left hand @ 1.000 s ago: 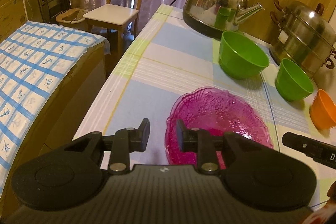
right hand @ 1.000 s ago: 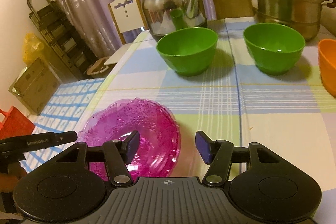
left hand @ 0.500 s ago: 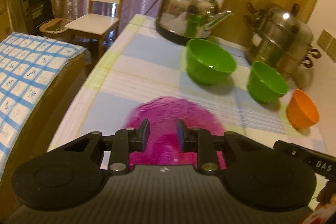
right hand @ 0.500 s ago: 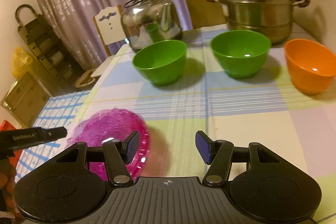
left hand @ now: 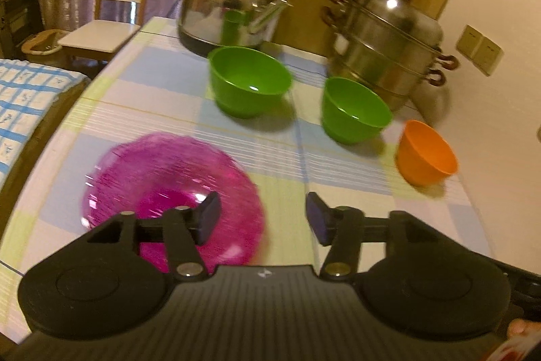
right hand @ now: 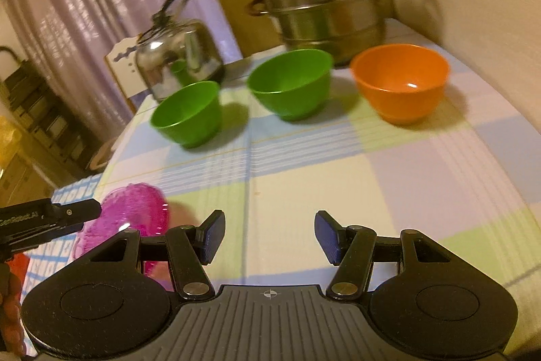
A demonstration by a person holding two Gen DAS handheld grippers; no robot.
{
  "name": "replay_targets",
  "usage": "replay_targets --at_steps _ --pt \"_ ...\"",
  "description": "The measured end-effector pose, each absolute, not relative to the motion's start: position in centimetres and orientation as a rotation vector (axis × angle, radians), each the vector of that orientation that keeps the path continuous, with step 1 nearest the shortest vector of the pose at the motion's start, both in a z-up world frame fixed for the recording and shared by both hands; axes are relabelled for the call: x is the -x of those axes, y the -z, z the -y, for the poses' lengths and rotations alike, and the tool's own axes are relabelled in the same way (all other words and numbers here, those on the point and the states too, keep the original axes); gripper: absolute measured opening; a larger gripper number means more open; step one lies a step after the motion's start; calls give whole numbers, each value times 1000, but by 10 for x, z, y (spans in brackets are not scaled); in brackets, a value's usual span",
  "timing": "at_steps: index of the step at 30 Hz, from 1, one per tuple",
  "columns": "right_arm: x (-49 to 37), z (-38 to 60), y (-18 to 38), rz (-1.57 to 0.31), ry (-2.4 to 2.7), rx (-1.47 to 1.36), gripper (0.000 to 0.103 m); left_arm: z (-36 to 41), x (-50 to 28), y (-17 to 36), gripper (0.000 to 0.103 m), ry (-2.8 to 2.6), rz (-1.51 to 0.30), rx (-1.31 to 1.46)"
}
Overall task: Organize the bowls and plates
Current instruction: 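Move both open grippers toward the green bowl beside the orange bowl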
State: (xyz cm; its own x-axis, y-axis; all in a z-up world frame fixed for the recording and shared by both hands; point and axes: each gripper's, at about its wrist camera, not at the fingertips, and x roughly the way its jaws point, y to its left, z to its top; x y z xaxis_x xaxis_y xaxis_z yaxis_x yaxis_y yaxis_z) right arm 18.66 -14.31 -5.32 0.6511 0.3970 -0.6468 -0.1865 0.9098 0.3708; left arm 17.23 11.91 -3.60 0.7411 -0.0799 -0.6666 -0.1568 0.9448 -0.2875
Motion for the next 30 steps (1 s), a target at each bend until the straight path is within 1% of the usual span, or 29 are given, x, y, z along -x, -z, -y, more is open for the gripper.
replay_targets --at_steps 5,6,10,16,20,30 --pt "-176 177 51 -826 -277 -345 59 -86 -167 29 77 0 -743 343" --pt "-174 184 50 -829 -263 -358 59 -79 -166 28 83 7 -744 343" --pt "-165 209 46 -832 -215 -399 59 -58 -163 24 90 27 -750 359" --pt "-153 241 38 -832 -156 -446 59 -33 -159 22 92 47 -766 388" --pt "-150 254 34 -829 -134 -456 61 -22 -159 22 92 61 -775 385" --pt "-153 264 26 -839 -120 -458 65 -16 -163 22 93 63 -792 378"
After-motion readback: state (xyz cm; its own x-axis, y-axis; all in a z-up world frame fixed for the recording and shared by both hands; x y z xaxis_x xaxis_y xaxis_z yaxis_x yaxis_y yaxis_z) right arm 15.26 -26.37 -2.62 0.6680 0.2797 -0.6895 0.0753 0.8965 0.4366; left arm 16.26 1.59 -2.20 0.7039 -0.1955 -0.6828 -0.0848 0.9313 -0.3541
